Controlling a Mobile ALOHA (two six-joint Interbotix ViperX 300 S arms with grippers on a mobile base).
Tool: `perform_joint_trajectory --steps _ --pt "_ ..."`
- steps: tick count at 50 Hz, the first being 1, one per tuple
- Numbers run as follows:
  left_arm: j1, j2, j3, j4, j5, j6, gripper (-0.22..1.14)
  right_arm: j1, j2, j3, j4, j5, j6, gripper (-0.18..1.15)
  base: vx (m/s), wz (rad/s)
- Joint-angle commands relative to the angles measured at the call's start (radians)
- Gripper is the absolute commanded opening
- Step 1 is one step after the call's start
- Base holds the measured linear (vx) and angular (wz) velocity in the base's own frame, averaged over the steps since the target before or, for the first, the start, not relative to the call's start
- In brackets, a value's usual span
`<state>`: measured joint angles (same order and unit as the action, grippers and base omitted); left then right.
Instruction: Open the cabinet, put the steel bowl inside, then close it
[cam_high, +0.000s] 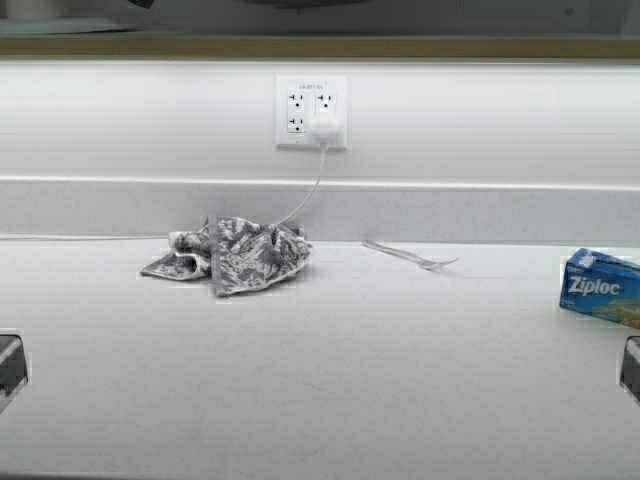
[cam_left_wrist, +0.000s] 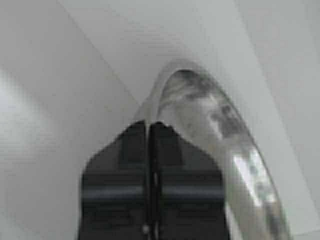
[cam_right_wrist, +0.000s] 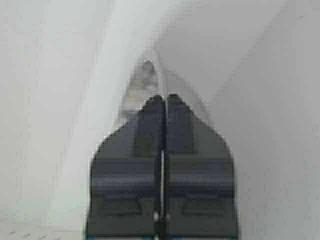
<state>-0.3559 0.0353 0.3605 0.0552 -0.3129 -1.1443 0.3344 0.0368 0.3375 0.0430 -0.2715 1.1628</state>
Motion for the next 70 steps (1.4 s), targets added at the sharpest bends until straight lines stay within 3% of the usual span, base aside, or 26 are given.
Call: perform_joint_trajectory --steps 1,15,19,23,31,35,63,67,70 --pt "-0.025 0.014 -0.054 -0.002 -0.008 0.005 0.02 0.026 0.005 -0.031 -0.011 0.011 -0.003 0.07 0.05 0.0" --pt "-0.023 0.063 -0.063 -0.043 -0.017 0.006 0.03 0.015 0.025 -0.023 -0.009 0.012 -0.002 0.07 0.03 0.01" --pt "-0.023 0.067 -0.058 -0.06 -0.052 0.011 0.09 0.015 0.028 -0.014 -0.006 0.011 0.0 0.13 -0.02 0.01" --pt "-0.023 0.066 -0.041 -0.066 -0.123 0.017 0.27 0.015 0.026 0.008 -0.006 -0.003 -0.002 0.3 -0.02 0.0" --pt "-0.023 0.054 0.002 -0.112 -0.232 0.017 0.86 0.006 0.006 0.08 0.009 -0.087 0.006 0.86 -0.02 0.0" --pt "-0.018 0.048 0.011 -0.13 -0.236 0.023 1.04 -0.008 0.002 0.101 0.026 -0.107 0.003 0.99 0.0 0.0" --pt "0.083 -0.074 0.121 -0.146 -0.255 0.046 1.0 -0.091 -0.083 0.152 0.006 -0.11 -0.015 0.97 0.0 0.0" --pt "0.083 -0.087 0.135 -0.118 -0.253 0.048 0.85 -0.083 -0.101 0.163 -0.011 -0.106 -0.018 0.89 0.0 0.0" --pt "0.075 -0.095 0.147 -0.109 -0.249 0.048 0.6 -0.074 -0.109 0.166 -0.021 -0.097 -0.018 0.74 0.0 0.0"
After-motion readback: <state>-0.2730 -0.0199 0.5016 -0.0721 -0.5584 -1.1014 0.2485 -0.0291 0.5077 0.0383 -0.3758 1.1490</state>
